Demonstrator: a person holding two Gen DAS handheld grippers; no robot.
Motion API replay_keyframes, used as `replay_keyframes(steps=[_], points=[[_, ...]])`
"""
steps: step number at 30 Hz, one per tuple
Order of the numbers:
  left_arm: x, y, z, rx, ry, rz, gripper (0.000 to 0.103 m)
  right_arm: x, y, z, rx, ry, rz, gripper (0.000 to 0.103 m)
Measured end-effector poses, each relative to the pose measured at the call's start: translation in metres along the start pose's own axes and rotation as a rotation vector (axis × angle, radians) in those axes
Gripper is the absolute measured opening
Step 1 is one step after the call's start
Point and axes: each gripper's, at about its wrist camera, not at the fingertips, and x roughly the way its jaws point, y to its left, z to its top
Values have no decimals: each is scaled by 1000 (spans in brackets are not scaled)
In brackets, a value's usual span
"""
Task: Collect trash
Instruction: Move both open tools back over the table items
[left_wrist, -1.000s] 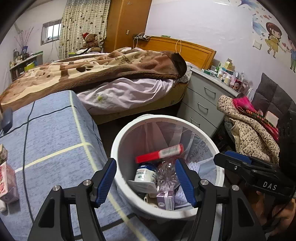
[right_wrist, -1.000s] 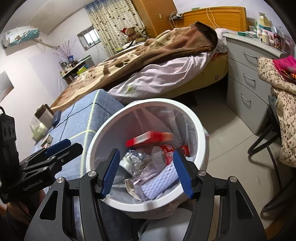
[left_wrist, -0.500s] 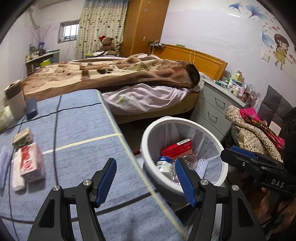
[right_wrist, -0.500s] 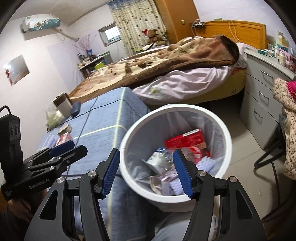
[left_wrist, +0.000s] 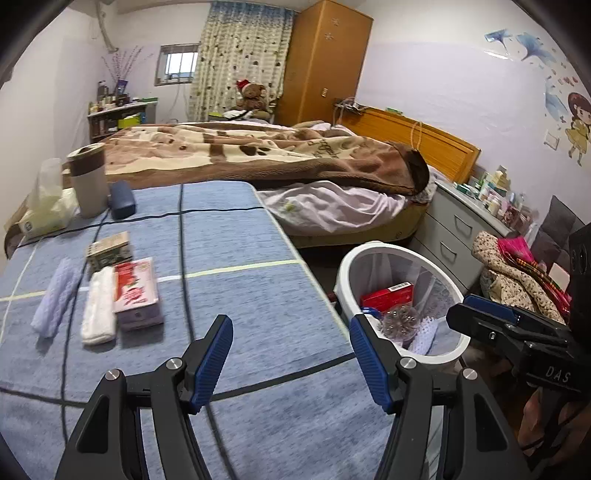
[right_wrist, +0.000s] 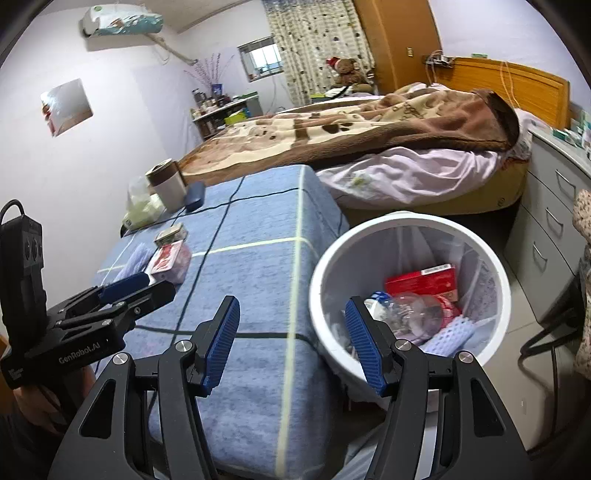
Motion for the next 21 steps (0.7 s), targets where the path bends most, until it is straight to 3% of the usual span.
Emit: replay_keyframes(steps=[21], points=[[-53, 51, -27, -102, -52, 77, 65, 4, 50, -8, -90, 23, 98, 61]])
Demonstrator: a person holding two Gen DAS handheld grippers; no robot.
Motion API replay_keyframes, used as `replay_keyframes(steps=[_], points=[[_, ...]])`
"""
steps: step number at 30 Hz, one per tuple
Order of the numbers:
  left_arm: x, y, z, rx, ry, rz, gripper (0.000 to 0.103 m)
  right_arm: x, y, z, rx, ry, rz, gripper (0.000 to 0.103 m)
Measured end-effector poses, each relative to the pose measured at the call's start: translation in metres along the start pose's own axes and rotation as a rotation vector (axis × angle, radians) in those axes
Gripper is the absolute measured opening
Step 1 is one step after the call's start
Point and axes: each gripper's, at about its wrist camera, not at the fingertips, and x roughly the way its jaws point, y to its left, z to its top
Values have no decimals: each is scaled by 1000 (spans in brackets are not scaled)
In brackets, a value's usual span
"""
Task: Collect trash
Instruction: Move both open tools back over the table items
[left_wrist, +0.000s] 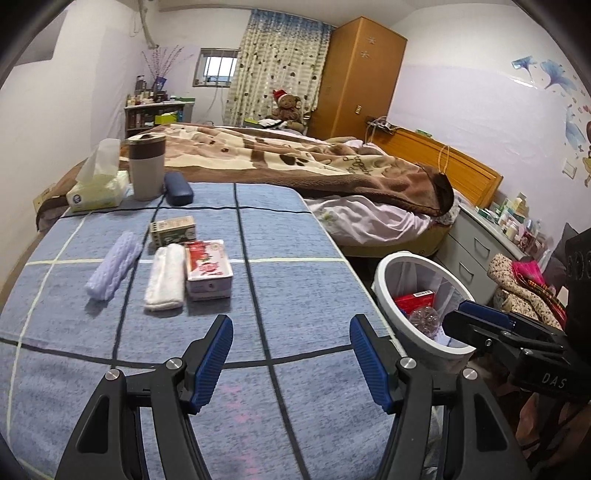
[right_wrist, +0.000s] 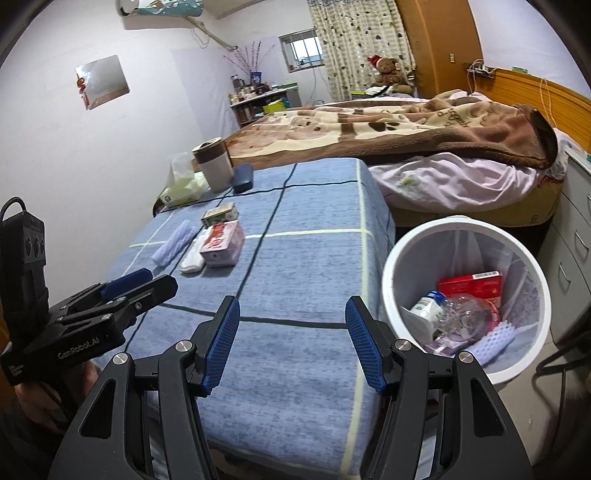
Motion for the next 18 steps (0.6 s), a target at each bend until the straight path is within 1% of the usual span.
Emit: replay_keyframes(steps=[7, 18], points=[[-8, 19, -2, -27, -13, 38, 65, 7, 10, -3, -19, 22, 15, 61], [-10, 48, -5, -63, -21, 92, 65, 25, 28, 5, -72, 61, 55, 61]])
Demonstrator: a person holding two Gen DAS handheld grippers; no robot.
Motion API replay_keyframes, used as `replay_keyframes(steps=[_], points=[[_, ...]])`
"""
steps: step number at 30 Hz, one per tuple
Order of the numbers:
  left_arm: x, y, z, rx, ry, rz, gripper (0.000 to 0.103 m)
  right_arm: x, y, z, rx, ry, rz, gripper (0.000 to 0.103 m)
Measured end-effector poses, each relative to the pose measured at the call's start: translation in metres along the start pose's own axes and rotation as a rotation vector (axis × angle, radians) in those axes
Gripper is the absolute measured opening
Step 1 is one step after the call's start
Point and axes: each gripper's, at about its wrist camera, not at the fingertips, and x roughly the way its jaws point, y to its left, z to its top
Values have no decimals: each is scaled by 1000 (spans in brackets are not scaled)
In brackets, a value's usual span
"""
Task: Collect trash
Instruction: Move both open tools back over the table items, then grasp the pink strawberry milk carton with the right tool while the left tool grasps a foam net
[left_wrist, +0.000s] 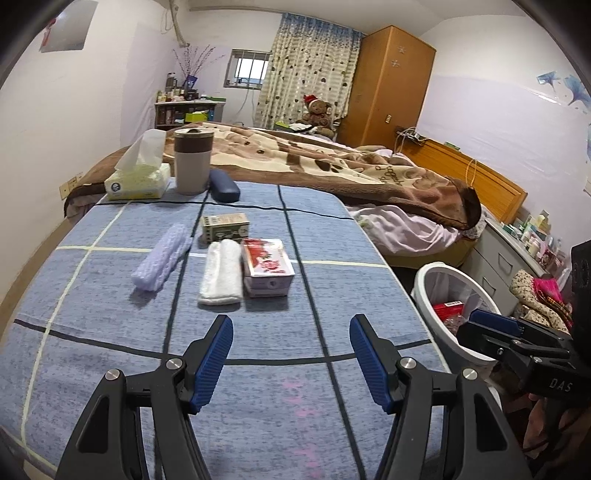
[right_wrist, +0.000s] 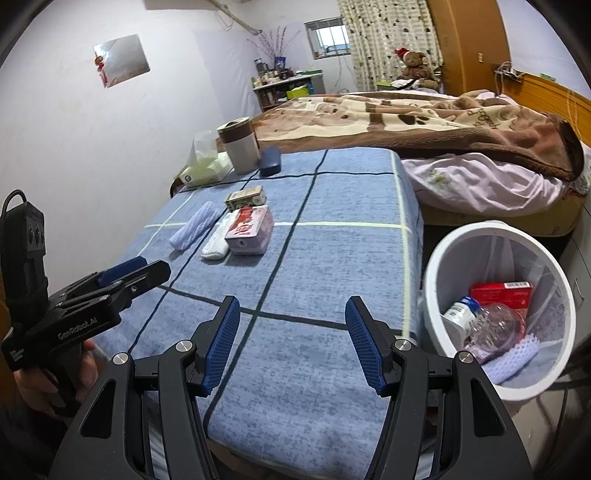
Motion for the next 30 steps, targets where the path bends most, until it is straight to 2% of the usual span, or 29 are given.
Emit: replay_keyframes(steps=[9, 17, 30], points=[[10, 28, 5, -44, 7, 43, 65, 18, 10, 12, -37, 30, 27, 61], [23, 53, 14, -73, 16, 89, 65, 35, 16, 26, -67, 52, 15, 61], [57, 96, 32, -58, 44, 154, 65, 84, 37, 51, -72, 79, 11, 61]])
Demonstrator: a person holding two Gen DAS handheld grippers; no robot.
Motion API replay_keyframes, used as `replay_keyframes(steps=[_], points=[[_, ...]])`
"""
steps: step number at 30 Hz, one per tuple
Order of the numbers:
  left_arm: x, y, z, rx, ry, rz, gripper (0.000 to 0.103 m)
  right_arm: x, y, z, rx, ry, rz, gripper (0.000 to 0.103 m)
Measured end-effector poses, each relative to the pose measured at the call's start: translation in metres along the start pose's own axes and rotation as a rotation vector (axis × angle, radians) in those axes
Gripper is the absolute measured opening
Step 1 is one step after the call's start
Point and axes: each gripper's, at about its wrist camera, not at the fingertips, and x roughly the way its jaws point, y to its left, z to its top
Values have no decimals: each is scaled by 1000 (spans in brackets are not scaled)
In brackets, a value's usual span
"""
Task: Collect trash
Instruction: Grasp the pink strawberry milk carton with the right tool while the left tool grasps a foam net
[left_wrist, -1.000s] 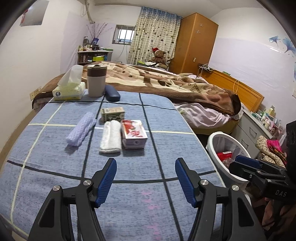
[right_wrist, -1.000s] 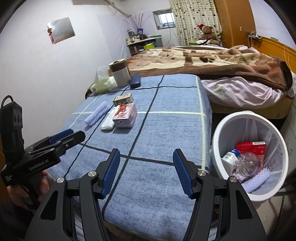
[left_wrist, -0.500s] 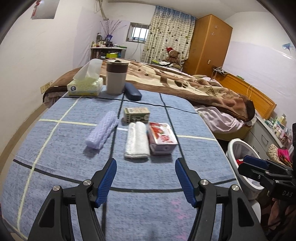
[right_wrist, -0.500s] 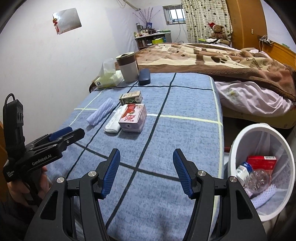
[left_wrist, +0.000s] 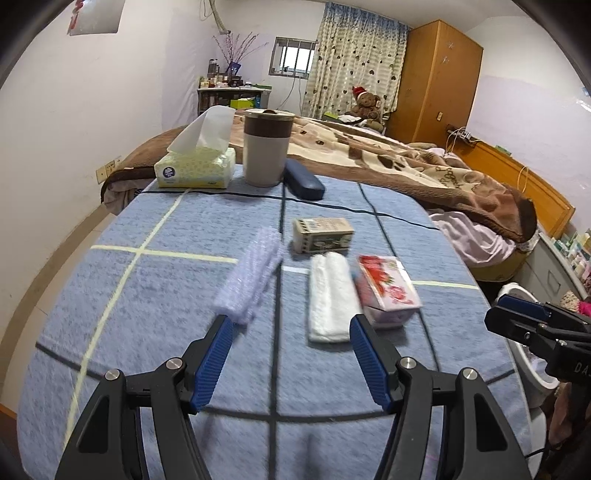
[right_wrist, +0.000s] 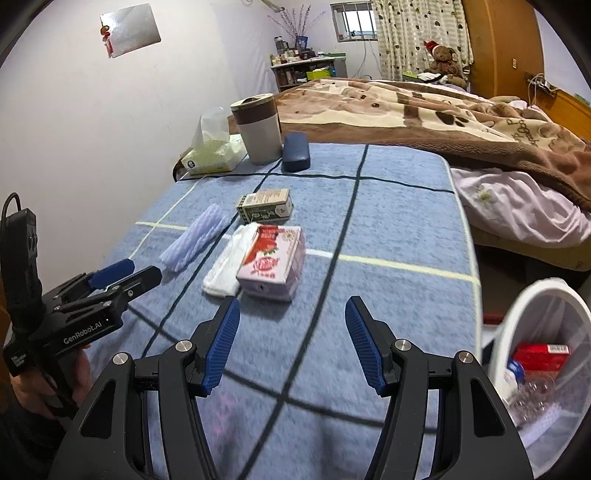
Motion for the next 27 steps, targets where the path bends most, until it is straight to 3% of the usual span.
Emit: replay_keyframes(steps=[11, 24, 27], points=[[55, 31, 23, 31, 45, 38, 65, 52, 15, 14, -1, 57, -8, 62], [91, 41, 22, 26, 127, 42, 65, 82, 28, 16, -13, 101, -43, 64], [93, 41, 22, 27, 129, 57, 48, 83, 26, 16, -5, 115, -59, 64]])
